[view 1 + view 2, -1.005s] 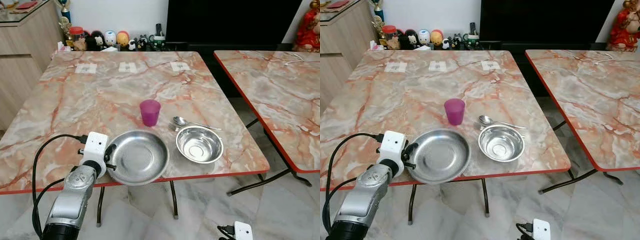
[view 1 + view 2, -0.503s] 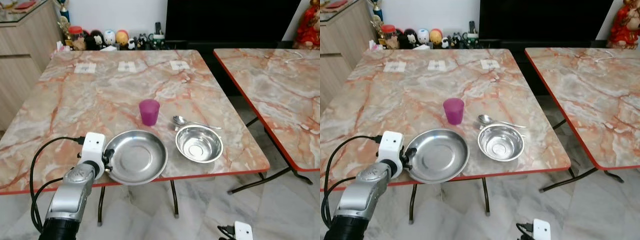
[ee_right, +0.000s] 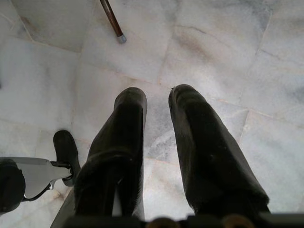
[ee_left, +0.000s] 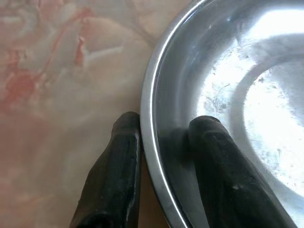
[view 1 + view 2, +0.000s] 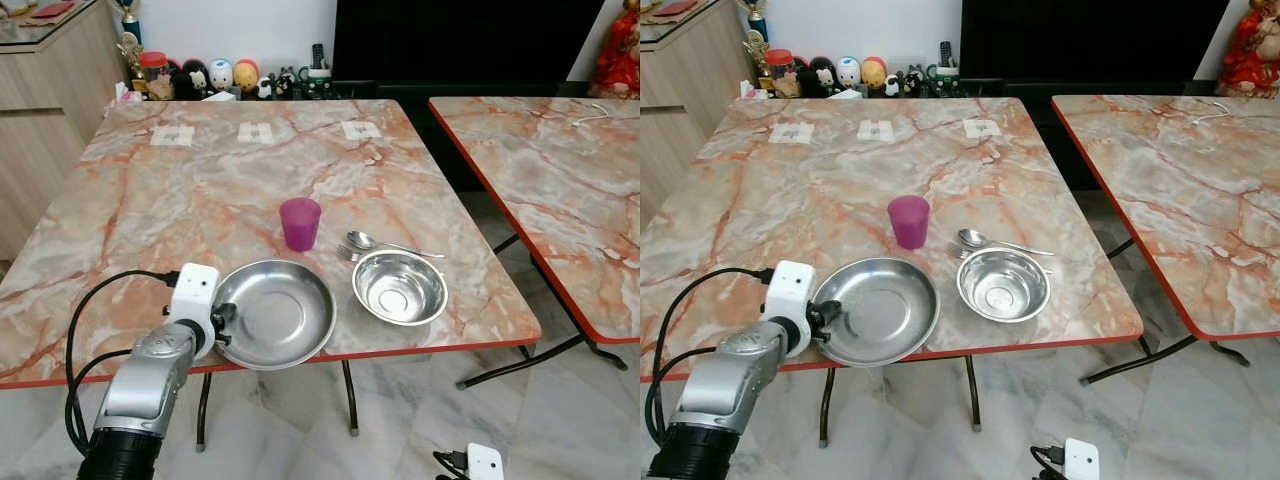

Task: Setting the table

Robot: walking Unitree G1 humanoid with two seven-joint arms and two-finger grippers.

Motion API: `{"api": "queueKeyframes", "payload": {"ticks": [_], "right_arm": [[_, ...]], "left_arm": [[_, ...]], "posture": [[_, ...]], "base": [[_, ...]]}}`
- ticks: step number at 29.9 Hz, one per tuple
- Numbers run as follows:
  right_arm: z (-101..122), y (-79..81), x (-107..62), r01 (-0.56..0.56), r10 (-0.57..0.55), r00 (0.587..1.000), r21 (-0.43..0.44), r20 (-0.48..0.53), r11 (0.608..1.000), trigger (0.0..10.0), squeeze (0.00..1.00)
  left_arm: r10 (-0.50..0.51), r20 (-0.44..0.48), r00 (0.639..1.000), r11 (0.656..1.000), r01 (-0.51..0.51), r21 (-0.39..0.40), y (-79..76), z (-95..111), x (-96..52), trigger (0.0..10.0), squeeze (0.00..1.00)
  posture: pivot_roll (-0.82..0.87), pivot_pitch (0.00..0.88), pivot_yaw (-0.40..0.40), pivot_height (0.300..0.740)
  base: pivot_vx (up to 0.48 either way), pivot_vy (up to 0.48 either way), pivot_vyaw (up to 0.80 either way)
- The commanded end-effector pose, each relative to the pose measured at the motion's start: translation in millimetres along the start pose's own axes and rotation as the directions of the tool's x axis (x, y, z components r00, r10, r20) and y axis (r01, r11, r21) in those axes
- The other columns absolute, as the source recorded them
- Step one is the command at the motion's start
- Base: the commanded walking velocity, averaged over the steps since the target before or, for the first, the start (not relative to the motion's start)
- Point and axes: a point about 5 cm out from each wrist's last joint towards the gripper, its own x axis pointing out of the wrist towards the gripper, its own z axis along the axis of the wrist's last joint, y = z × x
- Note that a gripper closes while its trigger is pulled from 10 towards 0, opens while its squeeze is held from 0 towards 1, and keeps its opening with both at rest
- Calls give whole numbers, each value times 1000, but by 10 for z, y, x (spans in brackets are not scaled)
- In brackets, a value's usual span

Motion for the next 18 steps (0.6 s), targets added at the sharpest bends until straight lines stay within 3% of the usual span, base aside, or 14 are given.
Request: {"api": "queueKeyframes", "payload": {"ticks": [1,18], "right_arm": [[7,-30,-3,15,-15,1000,17,6,1000,10000,0],[14,-47,-4,22,-22,1000,15,6,1000,10000,0]], "left_arm": [[10,5,1000,1000,-11,10,3,-5,3,0,0],[-11,-46,999,1000,12,11,-28,-117,-3,0,0]], "posture": [[159,29,-76,740],[156,28,-83,740]], "base": [[0,0,0],[0,0,0]]}}
